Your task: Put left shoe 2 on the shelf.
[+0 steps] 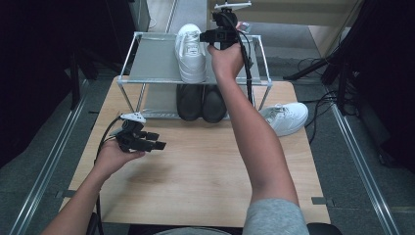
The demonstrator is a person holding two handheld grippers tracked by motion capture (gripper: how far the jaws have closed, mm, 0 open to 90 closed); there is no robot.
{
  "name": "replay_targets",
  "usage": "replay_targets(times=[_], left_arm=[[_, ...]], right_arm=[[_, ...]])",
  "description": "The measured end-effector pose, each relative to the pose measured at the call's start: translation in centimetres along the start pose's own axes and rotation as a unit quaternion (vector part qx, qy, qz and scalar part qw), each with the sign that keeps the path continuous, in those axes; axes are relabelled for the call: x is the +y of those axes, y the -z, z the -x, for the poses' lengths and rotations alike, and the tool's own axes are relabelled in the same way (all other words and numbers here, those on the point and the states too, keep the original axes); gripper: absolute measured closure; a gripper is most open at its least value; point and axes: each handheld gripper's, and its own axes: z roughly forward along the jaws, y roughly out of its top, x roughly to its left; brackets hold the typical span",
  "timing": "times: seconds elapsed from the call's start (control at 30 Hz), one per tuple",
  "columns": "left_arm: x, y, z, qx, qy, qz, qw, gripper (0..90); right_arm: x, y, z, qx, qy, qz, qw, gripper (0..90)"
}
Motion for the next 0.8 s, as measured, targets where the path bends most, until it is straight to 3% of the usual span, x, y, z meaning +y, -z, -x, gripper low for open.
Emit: replay_targets(times=[0.2, 0.4, 0.63, 0.7, 0.8], left_arm=[[0.0, 0.0, 0.0, 0.002, 0.0, -0.001, 1.0, 42.1], [0.1, 0.4, 0.5, -0.024, 0.002, 0.019, 0.9995, 41.1], [0.1, 0.2, 0.7, -0.018, 0.0, 0.014, 0.9997, 41.0], [0.0, 0.2, 0.7, -0.017, 0.001, 0.015, 0.9998, 41.0], [0.0, 0.1, 0.7, -0.013, -0.001, 0.013, 0.9998, 41.0]], right_arm=[[-1.3, 1.8, 0.3, 0.032, 0.023, -0.002, 0.9992, 70.6], [-2.7, 3.2, 0.3, 0.061, 0.036, -0.007, 0.9975, 67.4], [-4.6, 5.0, 0.6, 0.079, 0.063, -0.009, 0.9948, 65.8], [-5.5, 5.3, 0.6, 0.088, 0.081, -0.017, 0.9927, 64.9], [-6.7, 5.6, 0.8, 0.101, 0.089, -0.017, 0.9907, 64.9]])
